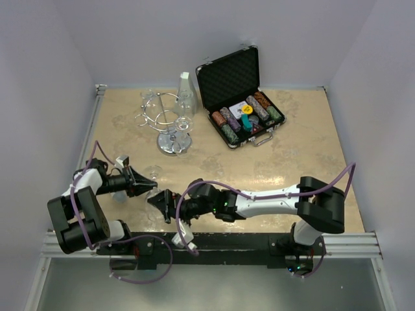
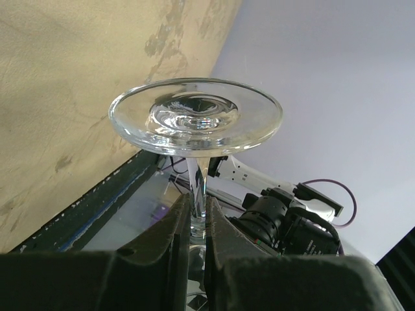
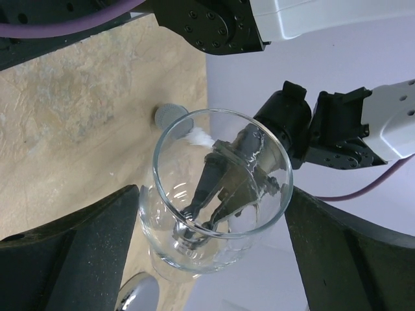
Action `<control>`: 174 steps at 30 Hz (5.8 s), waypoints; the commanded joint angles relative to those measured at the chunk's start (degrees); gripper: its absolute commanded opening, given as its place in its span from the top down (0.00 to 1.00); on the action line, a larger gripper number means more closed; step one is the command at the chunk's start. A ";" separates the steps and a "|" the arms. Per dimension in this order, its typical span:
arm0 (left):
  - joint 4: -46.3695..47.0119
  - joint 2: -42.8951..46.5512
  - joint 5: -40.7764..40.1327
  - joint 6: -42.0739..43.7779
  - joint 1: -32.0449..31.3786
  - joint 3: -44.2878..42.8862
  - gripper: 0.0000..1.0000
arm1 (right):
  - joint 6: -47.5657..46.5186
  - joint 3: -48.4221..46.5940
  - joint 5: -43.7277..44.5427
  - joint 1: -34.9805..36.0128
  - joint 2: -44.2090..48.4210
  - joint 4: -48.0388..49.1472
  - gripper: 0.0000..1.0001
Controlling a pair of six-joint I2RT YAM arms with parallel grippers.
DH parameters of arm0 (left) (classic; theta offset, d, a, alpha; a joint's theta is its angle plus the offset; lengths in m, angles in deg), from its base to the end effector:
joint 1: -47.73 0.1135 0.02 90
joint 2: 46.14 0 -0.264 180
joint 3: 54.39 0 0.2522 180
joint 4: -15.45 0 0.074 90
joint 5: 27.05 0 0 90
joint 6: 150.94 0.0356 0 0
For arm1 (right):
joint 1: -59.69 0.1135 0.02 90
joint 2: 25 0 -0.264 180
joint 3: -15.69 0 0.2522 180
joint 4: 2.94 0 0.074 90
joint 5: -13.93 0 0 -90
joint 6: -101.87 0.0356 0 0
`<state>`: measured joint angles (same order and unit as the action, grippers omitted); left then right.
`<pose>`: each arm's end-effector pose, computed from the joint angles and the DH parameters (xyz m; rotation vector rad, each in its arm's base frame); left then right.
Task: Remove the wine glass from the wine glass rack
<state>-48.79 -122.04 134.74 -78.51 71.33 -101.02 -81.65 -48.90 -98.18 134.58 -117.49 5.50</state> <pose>0.1698 0.0373 0.1613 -0.9436 2.3525 -1.8355 0.0797 0.3464 0.2236 -1.8860 -0.0682 0.1464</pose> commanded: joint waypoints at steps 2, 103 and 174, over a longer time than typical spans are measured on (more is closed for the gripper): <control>-0.50 1.81 4.15 -2.04 -0.04 0.61 1.00 | -1.50 -3.75 -1.09 0.17 -0.41 -0.92 0.04; 4.77 -17.35 -22.66 15.37 2.69 -30.68 0.32 | 81.56 -18.78 6.29 -88.96 -2.34 -4.18 0.54; 14.28 8.93 -25.90 25.22 1.46 -22.68 0.29 | 79.54 -7.02 -6.89 -41.94 14.63 -2.80 0.46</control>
<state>-31.02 -113.78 110.13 -52.65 73.32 -118.59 -3.82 -58.72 -101.07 89.29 -101.16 -11.31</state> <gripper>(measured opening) 0.715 0.541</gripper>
